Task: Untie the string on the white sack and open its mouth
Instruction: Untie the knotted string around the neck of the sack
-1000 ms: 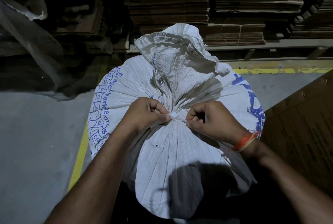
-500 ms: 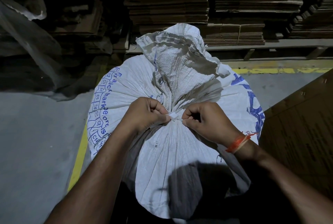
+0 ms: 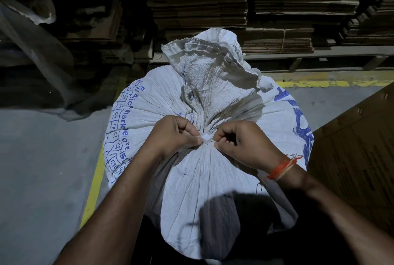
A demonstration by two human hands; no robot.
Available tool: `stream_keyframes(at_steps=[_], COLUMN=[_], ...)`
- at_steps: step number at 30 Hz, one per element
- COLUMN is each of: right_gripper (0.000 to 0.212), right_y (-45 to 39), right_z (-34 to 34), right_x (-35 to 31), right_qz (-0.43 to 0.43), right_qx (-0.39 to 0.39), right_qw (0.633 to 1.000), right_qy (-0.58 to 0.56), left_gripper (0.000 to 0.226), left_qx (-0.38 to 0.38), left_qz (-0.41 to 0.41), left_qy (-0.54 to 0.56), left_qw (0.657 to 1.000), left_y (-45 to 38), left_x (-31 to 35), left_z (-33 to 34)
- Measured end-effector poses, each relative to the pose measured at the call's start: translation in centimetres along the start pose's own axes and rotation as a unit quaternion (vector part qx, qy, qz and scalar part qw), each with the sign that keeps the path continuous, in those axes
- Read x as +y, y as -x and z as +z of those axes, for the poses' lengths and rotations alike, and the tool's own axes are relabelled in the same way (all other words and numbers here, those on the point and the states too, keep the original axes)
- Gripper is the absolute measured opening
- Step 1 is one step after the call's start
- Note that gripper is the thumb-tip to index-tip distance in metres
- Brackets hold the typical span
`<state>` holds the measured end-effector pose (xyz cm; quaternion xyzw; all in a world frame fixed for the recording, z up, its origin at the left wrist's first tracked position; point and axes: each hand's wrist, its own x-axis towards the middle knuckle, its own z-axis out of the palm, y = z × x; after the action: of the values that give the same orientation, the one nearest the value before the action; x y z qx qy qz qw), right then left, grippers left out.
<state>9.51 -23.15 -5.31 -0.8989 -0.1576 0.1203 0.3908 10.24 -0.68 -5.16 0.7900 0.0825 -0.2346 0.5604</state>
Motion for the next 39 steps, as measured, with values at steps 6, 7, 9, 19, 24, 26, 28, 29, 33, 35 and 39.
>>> stream_keyframes(at_steps=[6, 7, 9, 19, 24, 26, 28, 29, 33, 35, 39], right_gripper=[0.015, 0.016, 0.017, 0.013, 0.013, 0.012, 0.012, 0.011, 0.011, 0.01, 0.006], right_y=[0.3, 0.3, 0.3, -0.2, -0.3, -0.3, -0.3, -0.3, -0.2, -0.2, 0.2], right_z=[-1.1, -1.1, -0.9, 0.0, 0.1, 0.3, 0.5, 0.7, 1.0, 0.7, -0.4], right_x=[0.4, 0.3, 0.3, 0.8, 0.7, 0.8, 0.8, 0.7, 0.5, 0.4, 0.1], right_qz=[0.002, -0.002, -0.011, -0.021, -0.026, -0.027, -0.026, -0.025, -0.022, -0.016, -0.008], right_qx=[-0.037, -0.029, -0.018, 0.003, 0.016, 0.023, 0.031, 0.034, 0.04, 0.034, 0.02], right_qw=[0.999, 1.0, 1.0, 0.999, 0.999, 0.999, 0.999, 0.999, 0.998, 0.999, 1.0], right_qy=[-0.009, -0.001, 0.011, 0.04, 0.038, 0.036, 0.032, 0.03, 0.031, 0.028, 0.013], left_gripper=[0.011, 0.012, 0.012, 0.014, 0.014, 0.014, 0.014, 0.014, 0.014, 0.014, 0.013], left_qx=[-0.001, -0.001, 0.003, 0.01, 0.011, 0.012, 0.012, 0.012, 0.01, 0.006, 0.003], left_qz=[0.004, 0.004, 0.003, 0.002, 0.004, 0.005, 0.005, 0.004, 0.002, 0.001, 0.0], left_qy=[-0.004, -0.005, -0.008, -0.021, -0.029, -0.031, -0.03, -0.03, -0.025, -0.021, -0.014], left_qw=[1.0, 1.0, 1.0, 1.0, 1.0, 0.999, 0.999, 0.999, 1.0, 1.0, 1.0], left_y=[-0.1, 0.0, 0.1, 0.2, 0.2, 0.1, 0.1, 0.1, 0.2, 0.2, 0.2], left_x=[0.1, 0.1, 0.2, 0.3, 0.3, 0.3, 0.2, 0.2, 0.2, 0.2, 0.3], left_z=[-0.1, 0.0, 0.0, -0.1, -0.2, -0.1, -0.1, -0.1, -0.1, -0.1, -0.1])
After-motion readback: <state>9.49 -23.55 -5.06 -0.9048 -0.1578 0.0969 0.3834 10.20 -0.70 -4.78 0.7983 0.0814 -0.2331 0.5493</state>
